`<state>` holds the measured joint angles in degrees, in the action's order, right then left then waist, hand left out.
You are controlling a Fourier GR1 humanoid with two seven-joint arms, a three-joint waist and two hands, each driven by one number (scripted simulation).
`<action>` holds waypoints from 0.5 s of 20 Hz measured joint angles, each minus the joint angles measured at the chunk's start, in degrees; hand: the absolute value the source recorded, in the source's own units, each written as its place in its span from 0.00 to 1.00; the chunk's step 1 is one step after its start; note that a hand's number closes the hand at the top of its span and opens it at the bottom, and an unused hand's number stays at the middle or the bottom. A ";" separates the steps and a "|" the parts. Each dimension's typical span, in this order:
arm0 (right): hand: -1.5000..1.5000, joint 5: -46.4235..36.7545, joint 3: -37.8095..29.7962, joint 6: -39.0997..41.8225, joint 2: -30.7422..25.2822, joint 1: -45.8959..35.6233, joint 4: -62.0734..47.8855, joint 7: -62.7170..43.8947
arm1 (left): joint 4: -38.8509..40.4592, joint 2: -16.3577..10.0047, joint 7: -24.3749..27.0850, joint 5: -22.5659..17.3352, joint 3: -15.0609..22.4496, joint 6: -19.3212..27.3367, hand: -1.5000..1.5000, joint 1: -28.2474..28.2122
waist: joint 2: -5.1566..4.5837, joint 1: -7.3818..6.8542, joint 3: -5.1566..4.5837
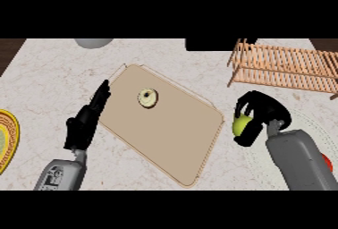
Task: Pick the pear from the placemat and place it in the tiered shelf
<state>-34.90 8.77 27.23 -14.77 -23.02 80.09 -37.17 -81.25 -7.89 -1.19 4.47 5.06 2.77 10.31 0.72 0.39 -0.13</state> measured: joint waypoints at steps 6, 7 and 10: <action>1.00 -10.16 9.64 -14.48 10.55 4.35 12.85 -9.79 | 0.15 -0.06 0.26 -0.02 -0.49 0.03 0.50 -0.14 | -0.12 0.29 0.06; 1.00 -10.55 10.82 -16.99 11.45 4.30 14.63 -10.98 | 0.43 0.28 -0.14 0.18 -0.35 0.29 0.50 0.44 | -0.18 0.28 0.08; 1.00 -11.61 12.77 -23.99 13.15 4.68 20.37 -13.52 | -0.03 0.58 -0.15 0.59 -0.04 0.62 0.50 0.24 | -0.24 0.14 0.11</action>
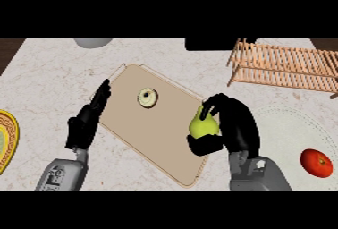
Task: Pick the pear from the placemat and place it in the tiered shelf
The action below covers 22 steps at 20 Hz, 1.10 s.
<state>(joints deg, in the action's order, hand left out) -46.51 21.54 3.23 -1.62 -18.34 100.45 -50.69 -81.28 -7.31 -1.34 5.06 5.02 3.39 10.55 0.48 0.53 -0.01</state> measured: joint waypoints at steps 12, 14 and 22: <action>1.00 -15.50 4.06 -1.30 1.20 -9.21 17.36 -12.61 | 0.45 -0.35 0.54 -0.17 -0.83 -1.31 0.50 0.07 | -0.18 -0.20 -0.06; 1.00 -17.51 1.75 0.80 1.00 -11.73 18.79 -13.03 | 0.19 -0.21 0.91 0.14 -0.70 -1.10 0.50 -0.50 | -0.16 -0.20 -0.06; 1.00 -21.74 -9.33 7.48 -1.21 -22.13 19.76 -11.80 | -0.94 -0.40 0.13 -0.02 -1.02 -1.88 0.50 -0.62 | -0.20 -0.30 -0.05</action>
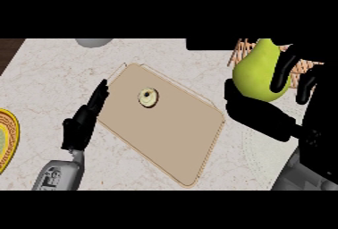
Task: Pick the pear from the placemat and place it in the tiered shelf
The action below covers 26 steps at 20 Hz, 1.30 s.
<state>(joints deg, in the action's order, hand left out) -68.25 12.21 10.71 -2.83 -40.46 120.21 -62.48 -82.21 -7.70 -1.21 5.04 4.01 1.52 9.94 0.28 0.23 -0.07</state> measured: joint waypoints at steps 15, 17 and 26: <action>1.00 1.43 -19.03 6.02 -9.08 -14.29 -10.67 6.24 | -0.44 0.63 -0.74 0.60 -0.40 -0.51 0.50 0.54 | -0.20 -0.28 0.04; 1.00 1.01 -19.70 5.94 -10.27 -14.96 -12.46 6.93 | -1.22 0.83 -1.12 0.97 -0.24 -0.32 0.50 0.29 | -0.19 -0.35 0.04; 1.00 0.66 -22.04 1.86 -16.35 -16.99 -22.78 13.41 | -0.79 1.78 -1.21 1.52 -0.46 -0.31 0.50 0.82 | -0.31 -0.49 0.05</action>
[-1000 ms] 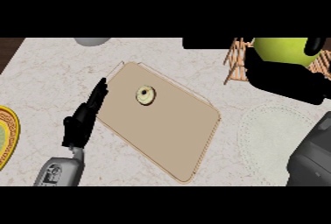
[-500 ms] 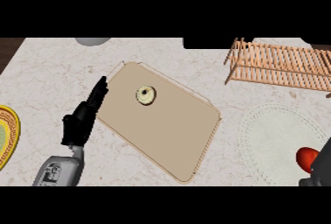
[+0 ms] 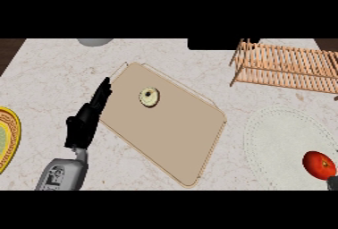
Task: Pick the pear from the placemat and place it in the tiered shelf
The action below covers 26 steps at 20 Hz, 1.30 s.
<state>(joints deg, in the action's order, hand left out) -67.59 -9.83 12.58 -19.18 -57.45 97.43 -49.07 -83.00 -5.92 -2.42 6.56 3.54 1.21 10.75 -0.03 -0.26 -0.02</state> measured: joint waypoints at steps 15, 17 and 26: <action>1.00 0.82 -3.75 -22.47 -3.17 0.90 -19.82 14.47 | 0.01 0.29 0.15 0.55 -0.15 -0.91 0.50 0.19 | -0.21 -0.57 0.06; 1.00 3.62 -5.98 -26.29 -2.87 0.47 -21.95 16.73 | 0.06 0.19 0.48 0.31 -0.31 -1.24 0.50 -0.15 | -0.25 -0.67 0.07; 1.00 13.17 -10.71 -35.07 -4.86 0.61 -31.51 27.43 | 1.83 -0.01 1.52 -0.09 -1.70 -1.98 0.50 0.44 | -0.15 -0.30 0.04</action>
<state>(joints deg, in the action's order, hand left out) -54.42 -20.55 -22.49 -24.04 -56.84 65.92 -21.65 -81.17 -5.93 -0.90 6.47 1.84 -0.77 11.19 -0.18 -0.56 0.02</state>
